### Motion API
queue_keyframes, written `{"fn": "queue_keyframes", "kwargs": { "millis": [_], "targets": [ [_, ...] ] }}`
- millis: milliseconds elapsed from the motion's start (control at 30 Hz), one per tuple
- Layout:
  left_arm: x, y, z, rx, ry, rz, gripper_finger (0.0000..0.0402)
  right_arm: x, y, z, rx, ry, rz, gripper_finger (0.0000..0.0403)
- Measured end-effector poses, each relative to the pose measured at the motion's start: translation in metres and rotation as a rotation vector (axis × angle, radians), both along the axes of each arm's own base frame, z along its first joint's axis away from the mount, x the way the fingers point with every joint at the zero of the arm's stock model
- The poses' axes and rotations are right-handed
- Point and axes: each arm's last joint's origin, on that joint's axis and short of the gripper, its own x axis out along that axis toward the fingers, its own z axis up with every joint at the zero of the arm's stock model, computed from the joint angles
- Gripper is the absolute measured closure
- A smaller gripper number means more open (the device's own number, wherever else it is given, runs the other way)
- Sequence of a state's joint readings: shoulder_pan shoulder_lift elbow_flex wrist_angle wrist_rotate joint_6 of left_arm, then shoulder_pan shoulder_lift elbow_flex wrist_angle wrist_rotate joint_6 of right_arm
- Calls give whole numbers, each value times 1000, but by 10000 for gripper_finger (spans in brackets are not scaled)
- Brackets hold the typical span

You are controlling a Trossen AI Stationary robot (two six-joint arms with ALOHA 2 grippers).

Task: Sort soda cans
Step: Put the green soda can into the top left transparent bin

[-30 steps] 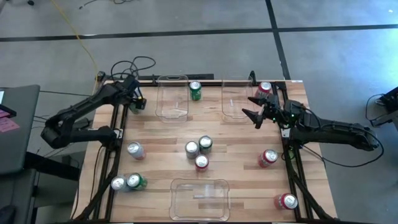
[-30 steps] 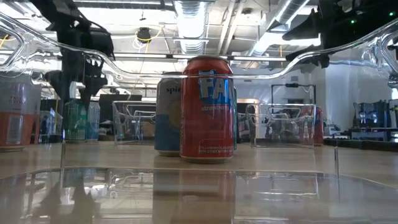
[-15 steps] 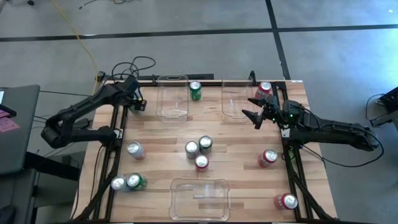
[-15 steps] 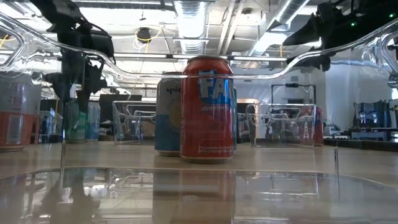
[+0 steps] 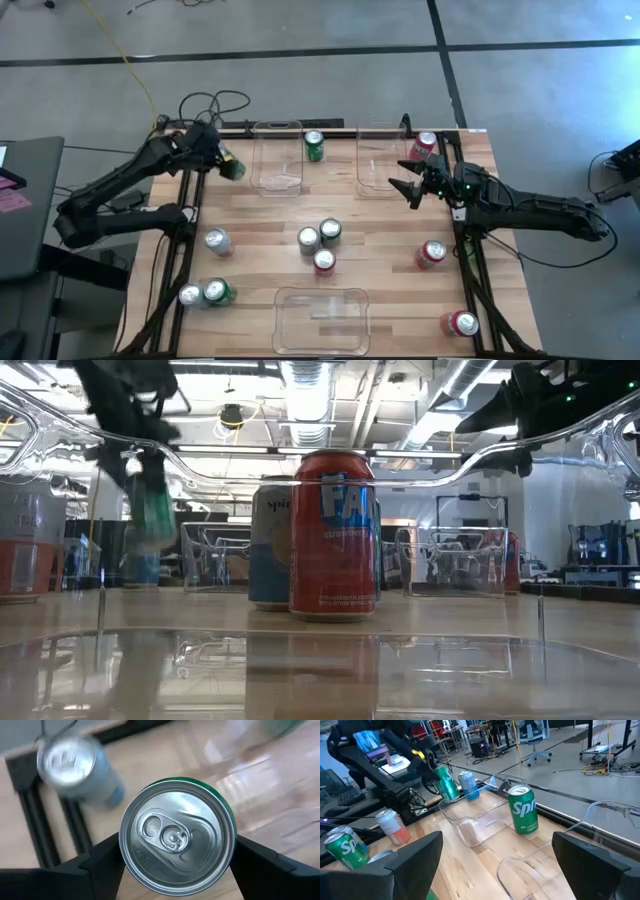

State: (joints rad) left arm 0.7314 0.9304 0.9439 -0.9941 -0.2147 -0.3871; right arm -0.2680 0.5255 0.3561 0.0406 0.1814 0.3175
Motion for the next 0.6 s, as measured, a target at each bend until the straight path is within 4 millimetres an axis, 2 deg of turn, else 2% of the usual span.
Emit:
{"fn": "queue_keyframes", "kwargs": {
  "millis": [200,333,500,600],
  "targets": [
    [21,8,44,85,-36,-96,100,0,0,0,14,-8,-2,7],
    [45,24,62,116,-9,-161,100,0,0,0,16,-9,-2,7],
    [82,52,64,123,47,-225,100,0,0,0,16,-7,-2,7],
    [104,70,55,111,100,-245,100,0,0,-1,24,2,-3,7]
  ]
}}
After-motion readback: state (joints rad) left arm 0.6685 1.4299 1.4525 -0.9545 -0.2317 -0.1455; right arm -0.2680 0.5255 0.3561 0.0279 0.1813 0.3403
